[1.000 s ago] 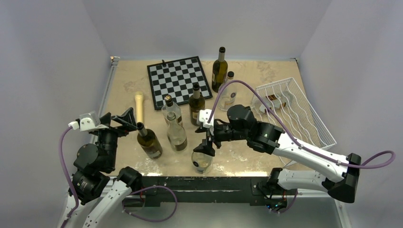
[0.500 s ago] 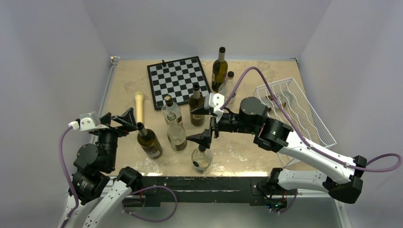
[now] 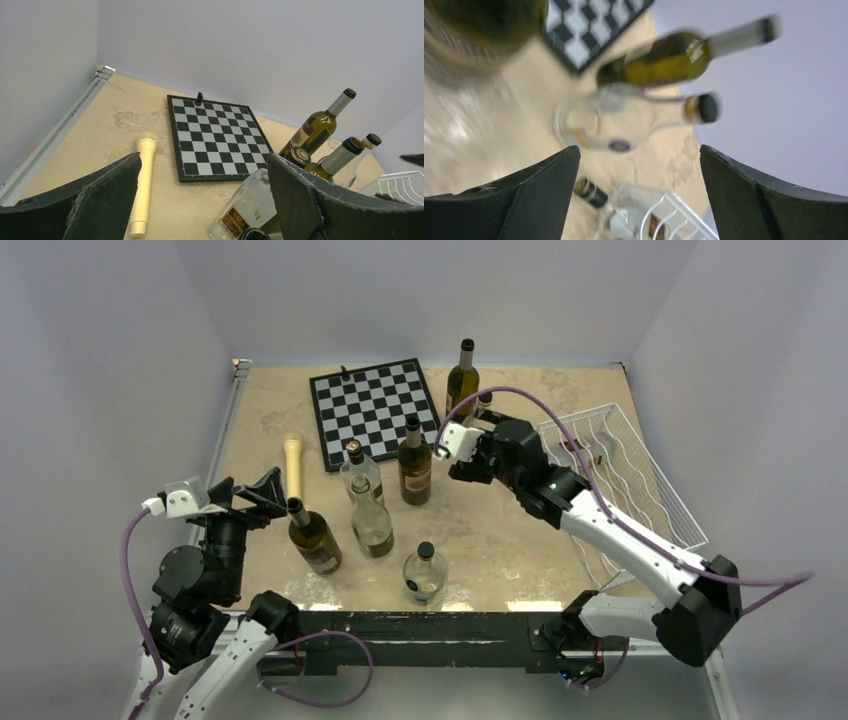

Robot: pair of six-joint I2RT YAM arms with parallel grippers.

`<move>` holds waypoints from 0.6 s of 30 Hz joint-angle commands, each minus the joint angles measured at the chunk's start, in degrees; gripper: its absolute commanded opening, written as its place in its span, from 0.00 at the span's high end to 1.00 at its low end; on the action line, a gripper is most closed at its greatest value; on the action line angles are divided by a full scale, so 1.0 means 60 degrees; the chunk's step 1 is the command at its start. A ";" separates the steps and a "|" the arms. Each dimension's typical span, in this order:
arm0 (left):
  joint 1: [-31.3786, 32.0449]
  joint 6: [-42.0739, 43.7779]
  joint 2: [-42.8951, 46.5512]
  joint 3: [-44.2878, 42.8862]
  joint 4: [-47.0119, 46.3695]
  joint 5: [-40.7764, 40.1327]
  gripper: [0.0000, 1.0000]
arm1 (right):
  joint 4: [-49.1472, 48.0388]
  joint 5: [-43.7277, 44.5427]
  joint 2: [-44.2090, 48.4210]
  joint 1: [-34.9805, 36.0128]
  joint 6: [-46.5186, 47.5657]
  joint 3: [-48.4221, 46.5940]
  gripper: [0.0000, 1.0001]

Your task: Take the wine bottle off the wine rack

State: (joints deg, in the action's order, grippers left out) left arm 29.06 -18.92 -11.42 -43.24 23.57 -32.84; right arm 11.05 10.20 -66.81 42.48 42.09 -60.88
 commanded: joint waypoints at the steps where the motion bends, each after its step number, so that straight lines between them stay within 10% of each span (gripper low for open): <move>1: 0.0048 -0.0099 0.0073 -0.0019 -0.0296 0.0228 0.00 | 0.0397 0.0850 -0.0770 -0.0721 0.3240 0.0865 0.11; 6: 0.0059 -0.0102 0.0056 -0.0017 -0.0281 0.0215 0.00 | 0.0650 0.1014 -0.1705 -0.1305 0.4484 0.1440 0.29; 18: 0.0051 -0.0084 0.0076 -0.0020 -0.0267 0.0110 0.00 | 0.0817 0.0991 -0.3255 -0.2009 0.4794 0.1479 0.38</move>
State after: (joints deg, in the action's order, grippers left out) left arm 29.06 -18.94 -11.33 -43.24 23.57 -32.16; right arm 16.75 15.22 -84.33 31.57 69.25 -51.96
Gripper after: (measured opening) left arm 0.994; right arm 0.623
